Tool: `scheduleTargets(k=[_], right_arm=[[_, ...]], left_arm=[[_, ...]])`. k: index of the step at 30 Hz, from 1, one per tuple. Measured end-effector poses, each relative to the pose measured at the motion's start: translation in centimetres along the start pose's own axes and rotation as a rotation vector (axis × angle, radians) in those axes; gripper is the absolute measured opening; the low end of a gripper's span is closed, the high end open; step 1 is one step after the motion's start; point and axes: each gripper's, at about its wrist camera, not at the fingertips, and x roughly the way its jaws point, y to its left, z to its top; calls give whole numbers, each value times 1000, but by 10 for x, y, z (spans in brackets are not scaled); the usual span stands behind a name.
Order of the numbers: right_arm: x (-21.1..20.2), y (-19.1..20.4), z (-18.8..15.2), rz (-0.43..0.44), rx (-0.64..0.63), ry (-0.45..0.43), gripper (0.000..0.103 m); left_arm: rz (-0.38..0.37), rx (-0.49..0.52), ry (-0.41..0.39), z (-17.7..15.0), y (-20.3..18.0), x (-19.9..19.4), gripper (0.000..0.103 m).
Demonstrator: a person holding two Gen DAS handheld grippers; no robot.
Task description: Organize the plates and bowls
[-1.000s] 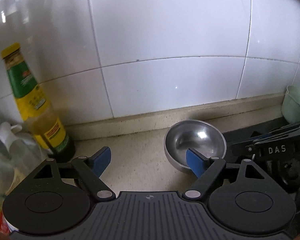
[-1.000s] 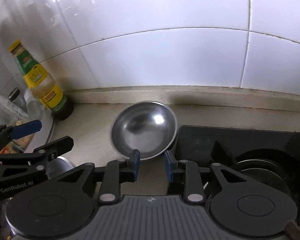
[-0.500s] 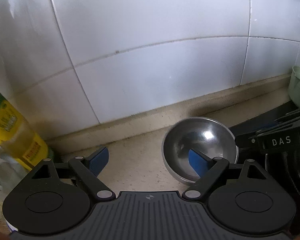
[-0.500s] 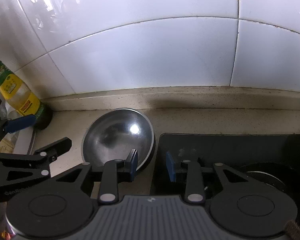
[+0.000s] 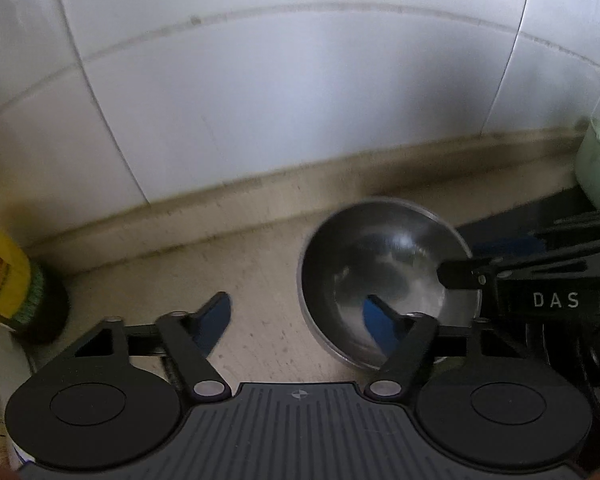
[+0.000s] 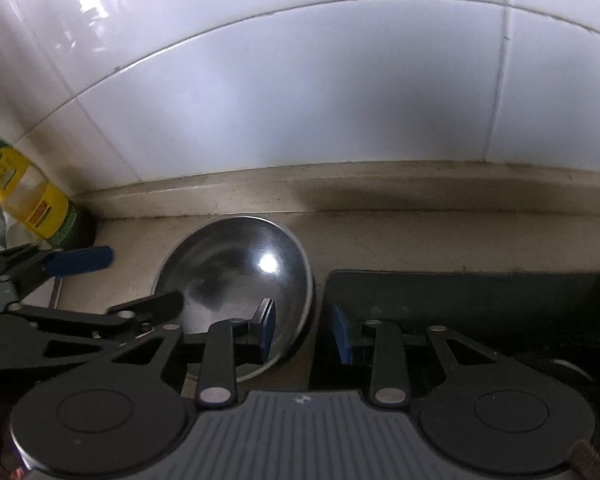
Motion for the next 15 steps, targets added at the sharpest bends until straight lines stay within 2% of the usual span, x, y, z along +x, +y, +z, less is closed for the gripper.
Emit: scheduleTargets(k=[5,8,11,15], right_arm=[[4,2,3,27,5,22,30],[7,5,3,8,-18,24,24],[10,2,6,18,1,32,16],[12,6,4,33,-13,40,13]], left_arm=[[-41,-31,66,4,8,17,60],[-62,-23,111,6,7,25,51],[-88,-23,143,8,7,33,48],[-83,-3,132,8,3,33,47]])
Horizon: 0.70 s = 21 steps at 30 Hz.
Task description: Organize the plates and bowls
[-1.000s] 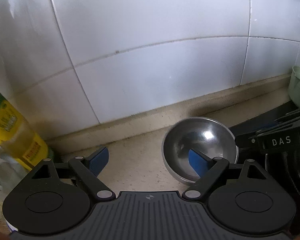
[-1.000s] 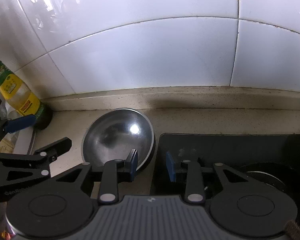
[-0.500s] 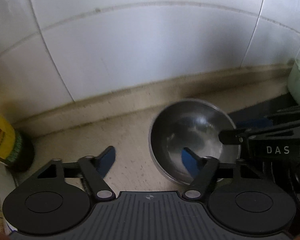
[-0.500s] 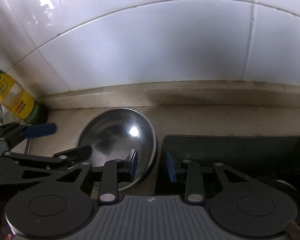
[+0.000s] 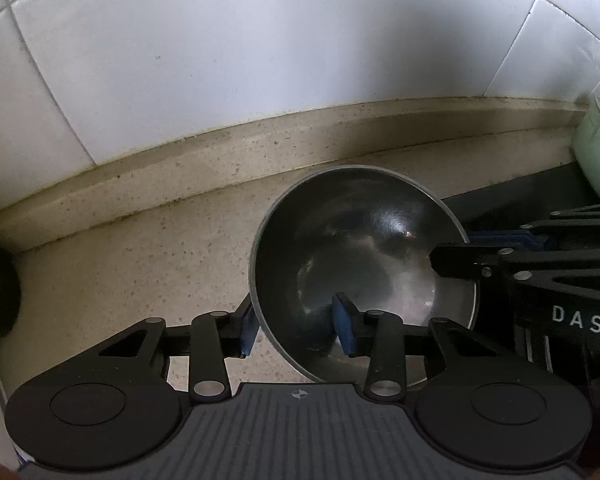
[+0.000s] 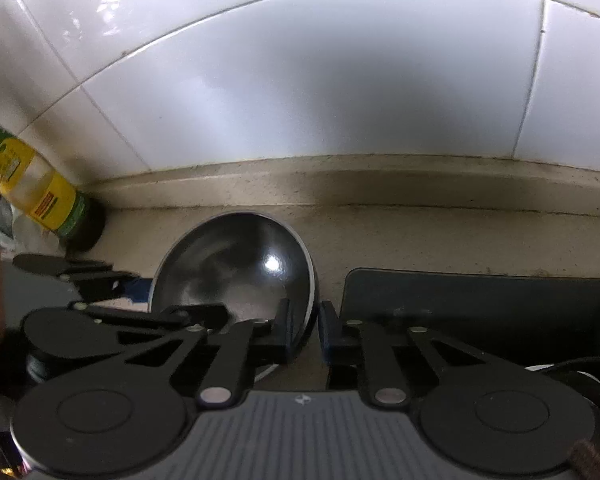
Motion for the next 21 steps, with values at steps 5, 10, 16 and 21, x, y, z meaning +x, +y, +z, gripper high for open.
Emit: scheduleTargets(k=[5,10,16,21], right_arm=[[1,-8,0,34,61,15,13],[11,-4,-3,63,29,86,19],[13,-1,-7,57,44,66,18],[2,0,-3,61,45,38,16]], left_arm=[[-1,4,-6,-3,1,-2,48],[10,22,-8,-2,-1,-3,47],[-13,1,-1,0,1,1,48],[-16,-7,-37,4,3,-11,48]])
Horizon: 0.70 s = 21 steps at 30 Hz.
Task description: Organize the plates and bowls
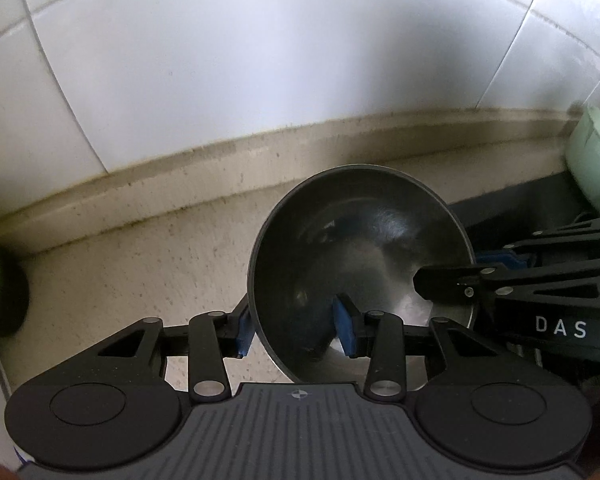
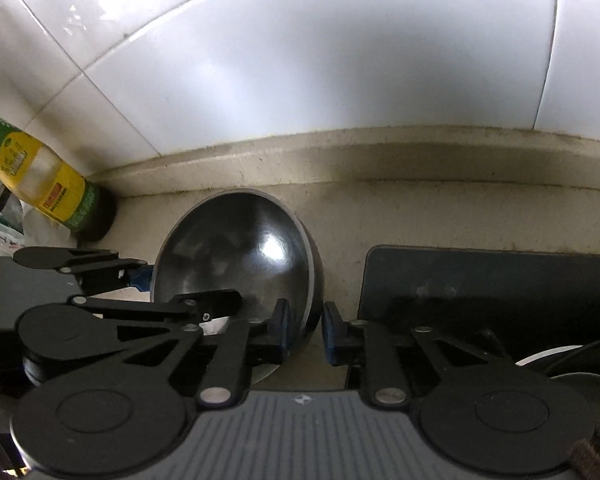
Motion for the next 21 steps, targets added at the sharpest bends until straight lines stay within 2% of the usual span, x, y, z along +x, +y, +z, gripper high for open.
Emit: scheduleTargets(k=[10,21], right_arm=[[-41,20,5,7,-21,-64,16],[-110,83,-17,45,-115,-136,16]], left_arm=[[7,-15,-86,-3,3,-49,50],[39,-26,-196,-42,10,-135,54]])
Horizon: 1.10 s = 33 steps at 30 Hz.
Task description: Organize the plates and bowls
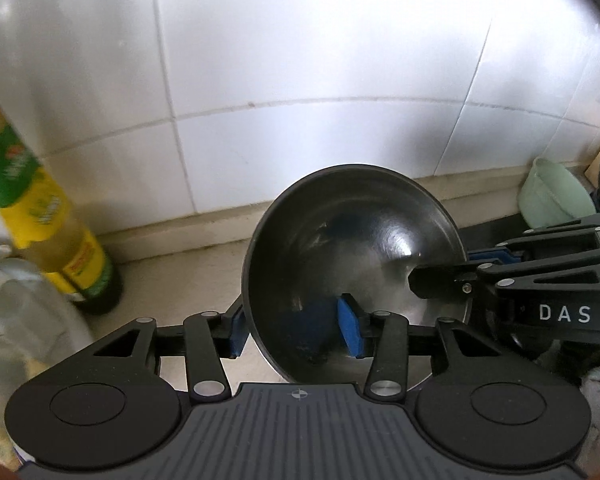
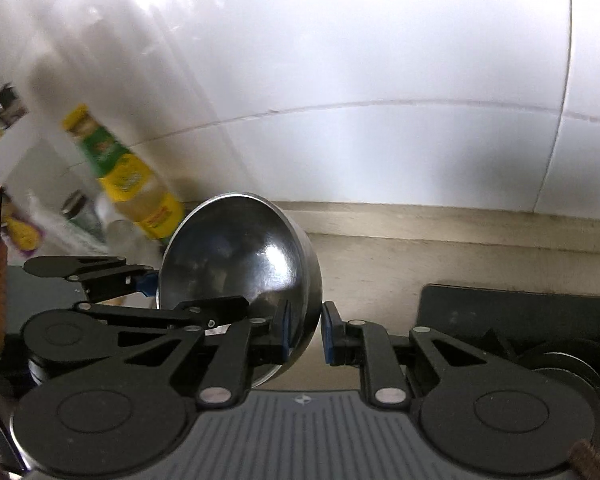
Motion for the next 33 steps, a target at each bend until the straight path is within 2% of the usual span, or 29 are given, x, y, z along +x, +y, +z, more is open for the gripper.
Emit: scheduleTargets(k=[10,21,33], right_arm=[[-35,52,-27,37,-68,5,16],[-24,79,-59,36,-67,78,16],[-6,77,-70,27,-49,137,16]], left_arm=[[10,-10,-38,-38,6,-61,57],[8,-35,9,-73,15,-61,58],[9,-51,50,-82,20,-49,58]])
